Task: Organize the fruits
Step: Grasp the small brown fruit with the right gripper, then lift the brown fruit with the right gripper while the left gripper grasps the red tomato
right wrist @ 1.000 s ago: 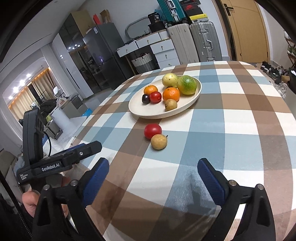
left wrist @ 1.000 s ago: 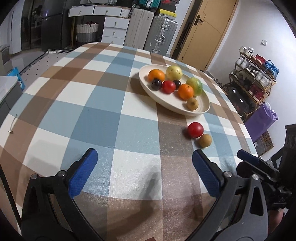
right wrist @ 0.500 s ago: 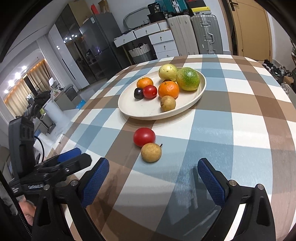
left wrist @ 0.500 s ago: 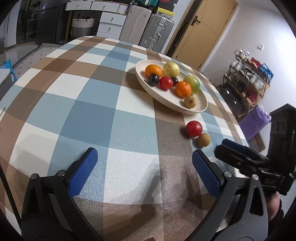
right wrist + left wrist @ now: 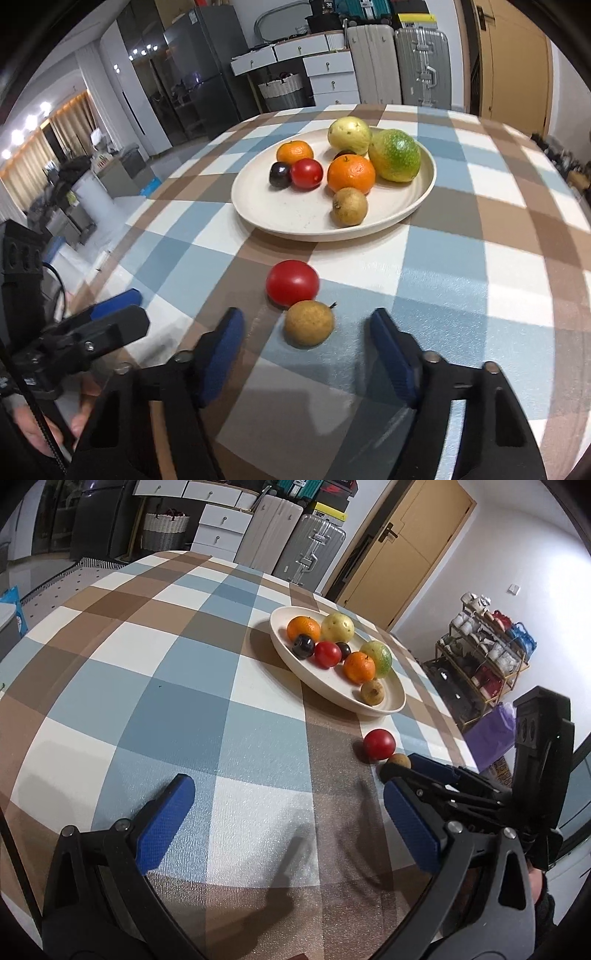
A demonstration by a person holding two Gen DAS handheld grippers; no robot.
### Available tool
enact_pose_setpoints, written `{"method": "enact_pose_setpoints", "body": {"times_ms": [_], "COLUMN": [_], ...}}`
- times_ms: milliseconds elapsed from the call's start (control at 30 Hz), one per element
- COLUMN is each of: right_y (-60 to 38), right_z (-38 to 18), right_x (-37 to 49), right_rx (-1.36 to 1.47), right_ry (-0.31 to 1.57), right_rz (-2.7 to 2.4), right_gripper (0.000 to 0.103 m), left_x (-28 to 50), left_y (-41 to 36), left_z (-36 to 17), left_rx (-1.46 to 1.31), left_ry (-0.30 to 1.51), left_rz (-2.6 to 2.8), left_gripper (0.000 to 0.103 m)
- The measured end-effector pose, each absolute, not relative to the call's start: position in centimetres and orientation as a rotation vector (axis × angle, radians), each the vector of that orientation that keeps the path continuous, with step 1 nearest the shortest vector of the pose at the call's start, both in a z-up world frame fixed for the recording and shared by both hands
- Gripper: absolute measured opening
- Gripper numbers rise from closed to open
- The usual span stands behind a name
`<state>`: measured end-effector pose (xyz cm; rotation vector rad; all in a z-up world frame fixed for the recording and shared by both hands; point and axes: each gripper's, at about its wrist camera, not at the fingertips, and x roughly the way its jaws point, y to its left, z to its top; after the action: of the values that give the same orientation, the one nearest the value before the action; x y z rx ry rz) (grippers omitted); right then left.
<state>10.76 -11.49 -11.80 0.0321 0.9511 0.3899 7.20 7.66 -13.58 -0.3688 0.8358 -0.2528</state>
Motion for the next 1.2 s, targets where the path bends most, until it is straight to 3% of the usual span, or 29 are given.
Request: {"method": "enact_pose_setpoints", "body": {"times_ms": [200, 900, 1200], "right_y": [-11.2, -14.9, -17.1], "right_z": [-12.0, -10.0, -9.1], "right_x": [10.6, 6.4, 3.0], "right_rx": [0.017, 0.221, 0.248], "right_ry": [0.955, 0.888, 0.832], "right_rz": [0.396, 0.483, 0.486], "right_gripper": [0.028, 0.027, 0.027], "left_x": [7.3, 7.3, 8.1], "left_y": [6.9, 5.7, 1.8], "left_z": [-13.6, -13.6, -13.4], "left_rx": [-0.320, -0.227, -0.052], "left_ry": [0.849, 0.875, 0.928], "left_rz": [-0.233, -0.189, -0.198], "left_gripper": [0.102, 0.102, 0.102]}}
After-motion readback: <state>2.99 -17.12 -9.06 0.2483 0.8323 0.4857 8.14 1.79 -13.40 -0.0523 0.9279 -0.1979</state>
